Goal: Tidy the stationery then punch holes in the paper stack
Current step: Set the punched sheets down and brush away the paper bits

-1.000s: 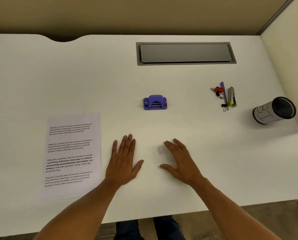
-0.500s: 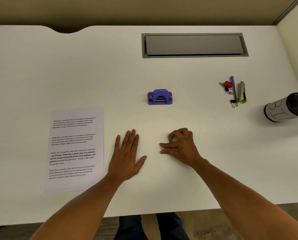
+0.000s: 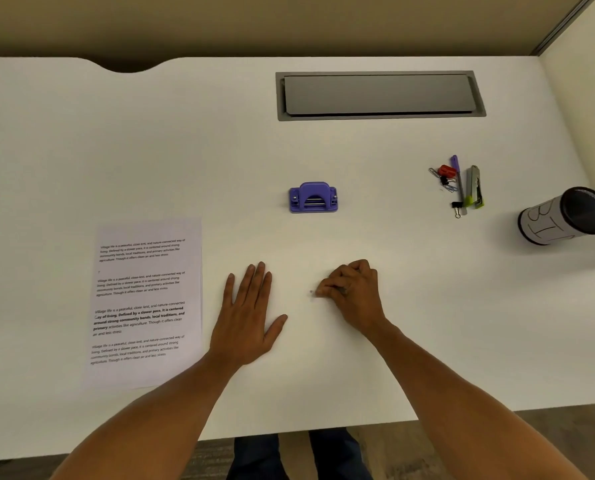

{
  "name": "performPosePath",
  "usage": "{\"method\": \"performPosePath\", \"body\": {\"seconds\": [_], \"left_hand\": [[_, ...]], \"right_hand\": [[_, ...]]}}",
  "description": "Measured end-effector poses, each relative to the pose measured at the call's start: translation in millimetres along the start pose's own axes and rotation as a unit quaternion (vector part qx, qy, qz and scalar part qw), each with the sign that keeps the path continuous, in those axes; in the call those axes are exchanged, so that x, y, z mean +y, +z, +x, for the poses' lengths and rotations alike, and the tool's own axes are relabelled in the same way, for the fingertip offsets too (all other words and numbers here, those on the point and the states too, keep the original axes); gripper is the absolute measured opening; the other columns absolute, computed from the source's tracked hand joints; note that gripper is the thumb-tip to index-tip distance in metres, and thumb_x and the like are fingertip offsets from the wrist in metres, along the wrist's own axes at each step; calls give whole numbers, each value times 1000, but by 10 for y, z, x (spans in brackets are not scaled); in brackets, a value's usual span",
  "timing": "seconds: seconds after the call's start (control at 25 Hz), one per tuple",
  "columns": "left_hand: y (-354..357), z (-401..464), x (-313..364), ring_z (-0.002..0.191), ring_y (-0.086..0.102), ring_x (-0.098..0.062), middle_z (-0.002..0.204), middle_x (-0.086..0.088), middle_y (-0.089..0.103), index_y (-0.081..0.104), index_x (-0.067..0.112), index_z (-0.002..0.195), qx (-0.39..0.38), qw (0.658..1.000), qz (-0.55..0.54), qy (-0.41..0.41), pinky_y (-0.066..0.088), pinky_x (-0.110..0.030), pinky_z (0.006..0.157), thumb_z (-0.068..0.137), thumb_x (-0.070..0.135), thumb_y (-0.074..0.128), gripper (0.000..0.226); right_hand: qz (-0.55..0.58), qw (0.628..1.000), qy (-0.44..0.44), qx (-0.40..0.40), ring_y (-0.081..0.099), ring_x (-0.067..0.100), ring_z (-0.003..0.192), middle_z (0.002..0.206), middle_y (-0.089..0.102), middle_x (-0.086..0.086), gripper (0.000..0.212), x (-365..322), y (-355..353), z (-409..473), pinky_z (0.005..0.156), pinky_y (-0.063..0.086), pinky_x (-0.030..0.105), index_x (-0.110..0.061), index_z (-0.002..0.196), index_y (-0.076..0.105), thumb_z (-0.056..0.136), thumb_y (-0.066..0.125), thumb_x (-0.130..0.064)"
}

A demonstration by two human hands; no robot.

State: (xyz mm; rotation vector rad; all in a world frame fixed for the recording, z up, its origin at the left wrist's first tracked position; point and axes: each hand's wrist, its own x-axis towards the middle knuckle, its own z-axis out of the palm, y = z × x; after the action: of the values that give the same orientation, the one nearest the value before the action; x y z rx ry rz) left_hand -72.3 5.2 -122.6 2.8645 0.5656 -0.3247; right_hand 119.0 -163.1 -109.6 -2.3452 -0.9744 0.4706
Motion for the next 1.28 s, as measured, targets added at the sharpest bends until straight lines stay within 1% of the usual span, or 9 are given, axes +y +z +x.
{"method": "performPosePath", "body": {"seconds": [0.16, 0.32, 0.4, 0.56, 0.64, 0.72, 0.92, 1.08, 1.28], "left_hand": [[-24, -5, -12, 157, 2, -25, 168, -9, 0, 9, 9, 158, -10, 1000, 0, 1, 16, -57, 123, 96, 63, 25, 84], [-35, -18, -13, 156, 5, -26, 168, -10, 3, 14, 8, 157, 0, 1000, 3, 8, 15, -57, 124, 96, 62, 26, 83], [-5, -35, -23, 156, 7, -26, 168, -10, 5, 17, 7, 157, 15, 1000, -3, 14, 16, -57, 123, 95, 62, 26, 83], [84, -31, -85, 155, 13, -27, 168, -10, 10, 19, 6, 156, 43, 999, -14, 31, 17, -59, 123, 93, 63, 27, 85], [112, -16, -102, 155, 17, -27, 167, -10, 12, 22, 5, 155, 43, 998, -19, 37, 18, -59, 122, 91, 63, 28, 87], [106, -5, -71, 153, 21, -28, 167, -11, 15, 26, 3, 154, 44, 998, -17, 37, 19, -60, 121, 90, 64, 28, 88], [54, 5, -40, 149, 30, -31, 164, -14, 25, 34, 0, 150, 53, 998, -14, 29, 20, -60, 121, 91, 64, 25, 88], [84, 8, -39, 147, 33, -31, 163, -14, 27, 37, 0, 148, 63, 998, -11, 27, 21, -60, 120, 90, 64, 26, 87], [120, 20, -46, 147, 34, -31, 162, -14, 28, 38, 0, 148, 72, 997, -10, 19, 22, -61, 120, 90, 65, 26, 88]], "right_hand": [[205, 968, 145, -3, 54, 6, 98, 85, 73, -20, 15, -114, -187, -69, 86, 38, 14, -37, 79, 79, 86, 75, -25], [426, 847, 311, 64, 69, -9, 88, 92, 78, -18, 9, -161, -536, -170, 81, 46, 15, -32, 84, 80, 86, 76, -23], [459, 809, 348, 121, 68, -10, 83, 89, 77, -20, 7, -76, -793, -250, 78, 45, 21, -28, 89, 78, 88, 75, -23], [476, 760, 358, 261, 59, 5, 82, 86, 74, -17, 16, 326, -1619, -337, 71, 39, 28, -27, 86, 80, 92, 68, -19], [459, 735, 365, 342, 54, 7, 81, 87, 72, -15, 8, 593, -2116, -340, 76, 41, 28, -25, 94, 79, 91, 71, -25], [426, 722, 367, 404, 53, 4, 77, 89, 70, -14, 18, 856, -2559, -286, 84, 39, 28, -21, 104, 77, 88, 75, -28], [299, 743, 396, 449, 67, 19, 96, 95, 74, 1, 15, 1375, -3197, 34, 83, 47, 29, -15, 94, 76, 83, 79, -24], [123, 811, 443, 362, 64, 26, 83, 103, 76, 13, 18, 1729, -3361, 185, 66, 53, 28, -11, 101, 78, 85, 72, -17], [-62, 853, 457, 245, 65, 37, 83, 92, 74, 18, 24, 1843, -3440, 290, 81, 55, 39, -15, 93, 80, 83, 59, -8]]}}
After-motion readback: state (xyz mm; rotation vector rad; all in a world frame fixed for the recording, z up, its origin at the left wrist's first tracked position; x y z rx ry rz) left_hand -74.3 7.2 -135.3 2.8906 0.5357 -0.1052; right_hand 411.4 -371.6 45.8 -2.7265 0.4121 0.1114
